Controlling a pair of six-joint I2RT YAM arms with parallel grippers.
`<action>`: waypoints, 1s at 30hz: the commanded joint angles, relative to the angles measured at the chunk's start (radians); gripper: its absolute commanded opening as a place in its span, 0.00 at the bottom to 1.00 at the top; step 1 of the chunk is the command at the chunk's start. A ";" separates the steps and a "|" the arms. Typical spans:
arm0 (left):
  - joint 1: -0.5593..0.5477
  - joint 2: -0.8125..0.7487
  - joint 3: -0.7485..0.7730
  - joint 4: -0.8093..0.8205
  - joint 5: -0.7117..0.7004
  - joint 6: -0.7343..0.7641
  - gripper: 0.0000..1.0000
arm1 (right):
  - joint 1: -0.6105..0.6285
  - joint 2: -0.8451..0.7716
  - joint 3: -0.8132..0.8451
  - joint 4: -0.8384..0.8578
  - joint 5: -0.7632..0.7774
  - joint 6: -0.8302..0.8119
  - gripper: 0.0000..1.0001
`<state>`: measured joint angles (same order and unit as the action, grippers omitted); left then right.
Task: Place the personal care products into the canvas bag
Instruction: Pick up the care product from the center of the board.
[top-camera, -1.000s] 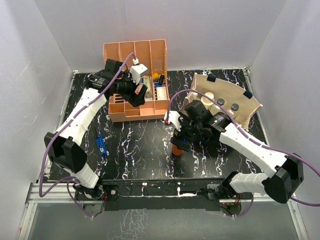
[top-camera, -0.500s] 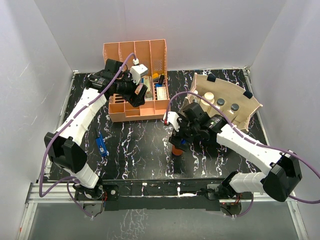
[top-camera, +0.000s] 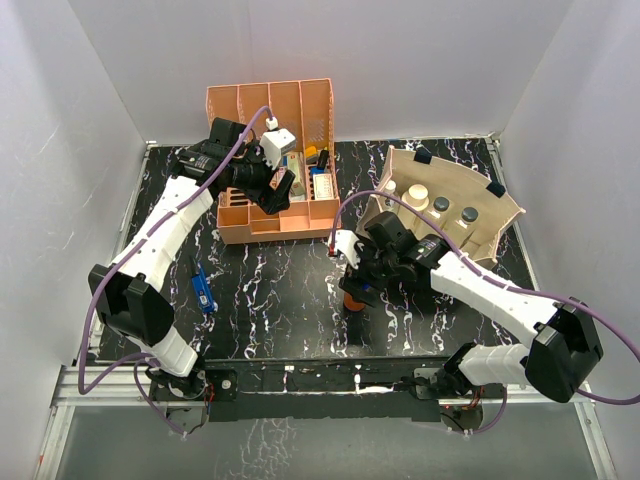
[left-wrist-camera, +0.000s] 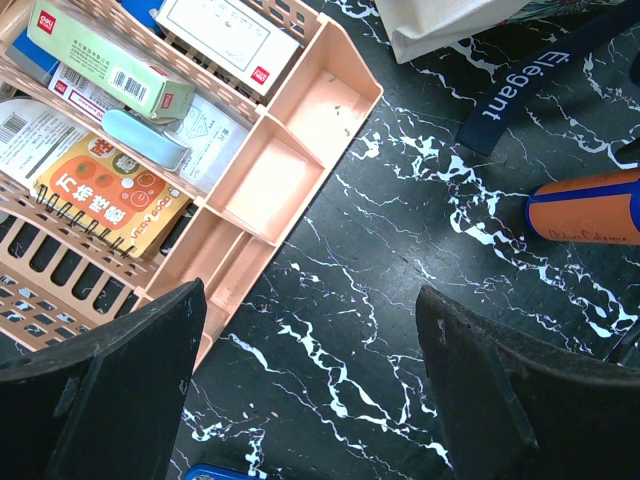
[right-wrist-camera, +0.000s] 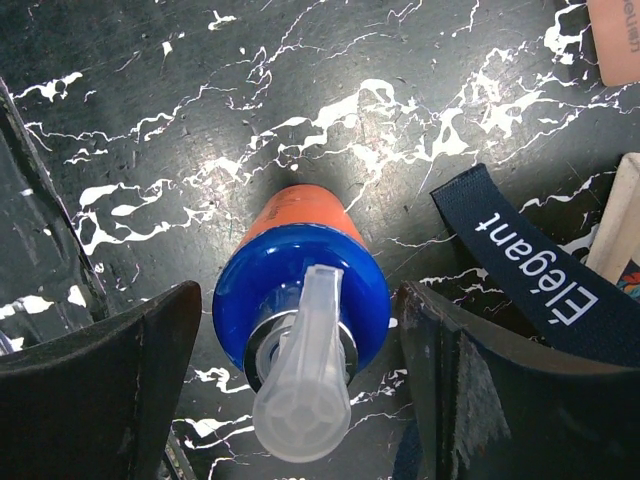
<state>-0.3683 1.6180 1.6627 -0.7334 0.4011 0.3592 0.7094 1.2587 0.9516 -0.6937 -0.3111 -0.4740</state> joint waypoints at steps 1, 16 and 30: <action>0.003 -0.021 0.000 -0.008 0.021 0.006 0.84 | -0.006 -0.012 0.013 0.054 -0.008 0.004 0.81; 0.003 -0.018 0.004 -0.008 0.022 0.006 0.85 | -0.013 -0.002 0.028 0.064 -0.014 0.016 0.62; -0.011 0.030 0.041 0.008 0.043 -0.010 0.85 | -0.054 -0.033 0.231 -0.049 -0.025 0.072 0.08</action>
<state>-0.3691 1.6287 1.6630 -0.7322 0.4114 0.3580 0.6632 1.2648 1.0534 -0.7650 -0.3161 -0.4294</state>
